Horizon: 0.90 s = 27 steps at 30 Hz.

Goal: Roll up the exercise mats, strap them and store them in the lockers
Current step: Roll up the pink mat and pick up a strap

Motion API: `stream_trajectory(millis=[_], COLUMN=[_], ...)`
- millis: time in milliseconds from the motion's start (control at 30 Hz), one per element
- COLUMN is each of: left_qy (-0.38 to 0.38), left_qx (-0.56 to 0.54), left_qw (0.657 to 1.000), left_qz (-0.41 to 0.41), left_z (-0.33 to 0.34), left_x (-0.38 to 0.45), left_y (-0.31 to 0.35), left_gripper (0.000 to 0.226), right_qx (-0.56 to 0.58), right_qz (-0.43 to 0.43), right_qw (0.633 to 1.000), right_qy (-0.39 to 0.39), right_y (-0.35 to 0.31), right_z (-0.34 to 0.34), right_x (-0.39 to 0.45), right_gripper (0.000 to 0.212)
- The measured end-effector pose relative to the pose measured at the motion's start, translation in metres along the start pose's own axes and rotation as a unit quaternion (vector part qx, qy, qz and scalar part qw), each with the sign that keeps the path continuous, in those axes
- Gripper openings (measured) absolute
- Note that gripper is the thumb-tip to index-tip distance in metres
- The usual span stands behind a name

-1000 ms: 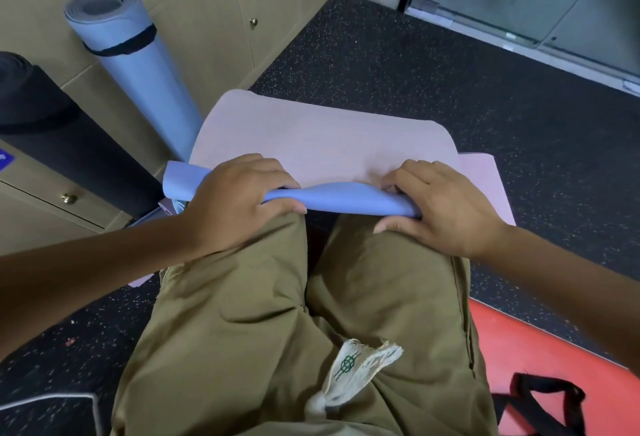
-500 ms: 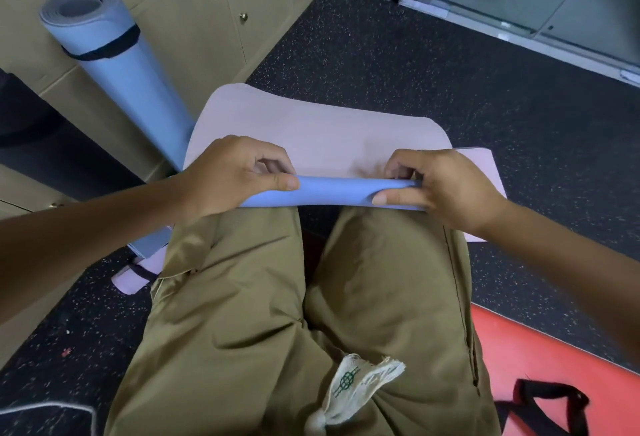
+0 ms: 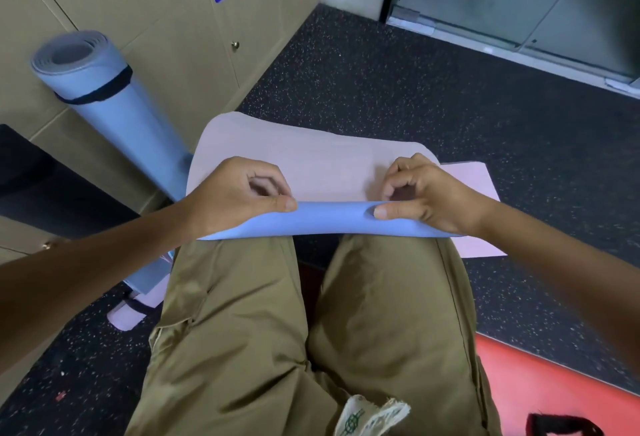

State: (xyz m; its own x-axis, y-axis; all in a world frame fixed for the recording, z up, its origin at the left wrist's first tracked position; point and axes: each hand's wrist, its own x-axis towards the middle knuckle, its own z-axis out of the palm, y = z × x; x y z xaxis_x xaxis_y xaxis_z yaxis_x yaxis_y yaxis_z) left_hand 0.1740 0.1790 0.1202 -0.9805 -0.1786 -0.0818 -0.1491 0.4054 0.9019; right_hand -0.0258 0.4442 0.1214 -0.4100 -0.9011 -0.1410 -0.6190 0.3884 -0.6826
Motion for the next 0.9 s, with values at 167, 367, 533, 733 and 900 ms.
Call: stream_trajectory(millis=[167,367,533,733,900], left_qy=[0.033,0.03,0.036,0.054,0.02], left_qx=[0.048,0.311,0.484,0.455,0.382], left_qw=[0.996,0.92,0.819,0.844,0.892], left_qz=[0.063,0.235,0.306,0.28,0.24], left_z=[0.002,0.006,0.01,0.012,0.007], left_x=[0.004,-0.008,-0.013,-0.011,-0.006], left_y=[-0.004,-0.008,-0.016,-0.018,-0.016], left_gripper=[0.009,0.044,0.062,0.054,0.053], right_qx=[-0.003,-0.014,-0.028,-0.151,-0.256], right_qz=[0.011,-0.005,-0.036,-0.119,-0.157], right_qw=[1.0,1.0,0.999,0.975,0.922], right_qy=[-0.015,-0.02,-0.018,0.113,0.243], right_y=[0.001,-0.001,-0.009,-0.018,-0.021], right_z=[-0.004,-0.004,-0.004,0.006,0.032], right_x=[0.012,0.02,0.02,0.011,-0.005], right_gripper=[0.044,0.046,0.038,0.033,0.025])
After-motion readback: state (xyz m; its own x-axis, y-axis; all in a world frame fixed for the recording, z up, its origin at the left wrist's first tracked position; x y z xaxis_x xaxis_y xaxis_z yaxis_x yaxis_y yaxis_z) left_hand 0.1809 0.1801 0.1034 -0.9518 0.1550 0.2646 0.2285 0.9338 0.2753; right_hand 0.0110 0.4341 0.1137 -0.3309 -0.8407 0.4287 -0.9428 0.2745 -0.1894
